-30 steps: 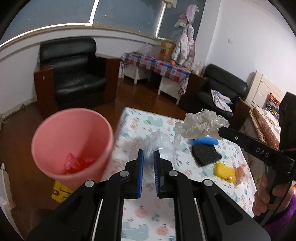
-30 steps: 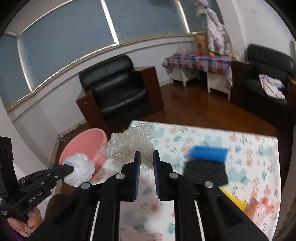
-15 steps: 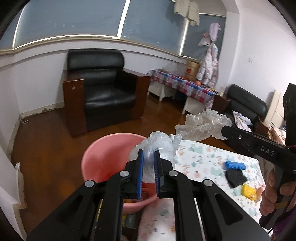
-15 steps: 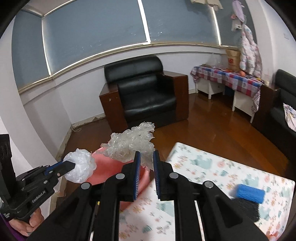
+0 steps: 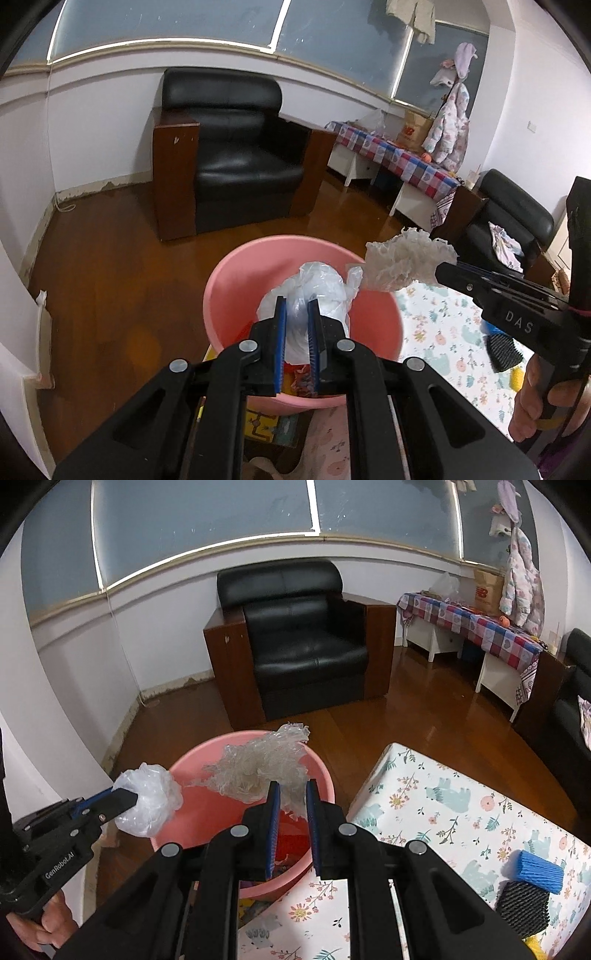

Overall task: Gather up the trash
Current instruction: 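Carry the white bag and bubble wrap over the pink bucket and open both tools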

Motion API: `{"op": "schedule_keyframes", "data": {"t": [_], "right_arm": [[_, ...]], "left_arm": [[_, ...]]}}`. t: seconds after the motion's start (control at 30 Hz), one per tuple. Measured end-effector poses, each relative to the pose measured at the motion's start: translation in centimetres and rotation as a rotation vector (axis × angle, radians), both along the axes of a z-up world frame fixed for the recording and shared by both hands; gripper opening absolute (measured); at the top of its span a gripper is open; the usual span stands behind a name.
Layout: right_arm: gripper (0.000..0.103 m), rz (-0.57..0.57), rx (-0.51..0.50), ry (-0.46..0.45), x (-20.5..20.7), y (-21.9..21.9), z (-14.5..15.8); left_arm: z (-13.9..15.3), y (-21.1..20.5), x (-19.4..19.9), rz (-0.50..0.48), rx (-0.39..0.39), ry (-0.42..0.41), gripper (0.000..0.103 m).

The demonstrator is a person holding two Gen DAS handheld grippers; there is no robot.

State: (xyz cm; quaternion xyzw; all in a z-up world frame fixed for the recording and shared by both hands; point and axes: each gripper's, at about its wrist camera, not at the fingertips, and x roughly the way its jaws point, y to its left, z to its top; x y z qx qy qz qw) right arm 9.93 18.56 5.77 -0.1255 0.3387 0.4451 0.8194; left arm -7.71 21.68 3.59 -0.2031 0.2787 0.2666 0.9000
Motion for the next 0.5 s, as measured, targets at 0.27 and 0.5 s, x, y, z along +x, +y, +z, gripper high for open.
{"op": "schedule_keyframes", "data": {"t": [0.27,0.5], "right_arm": [[0.015,0.024,-0.063,-0.017,-0.2,1.6,-2.4],[0.015,0.028,-0.086,0.005,0.0,2.3,-4.1]], "left_arm": [[-2.0,1.1,0.8,0.012,-0.034,0.043,0.010],[-3.1,1.8,1.4,0.027,-0.047,0.074,0.010]]}}
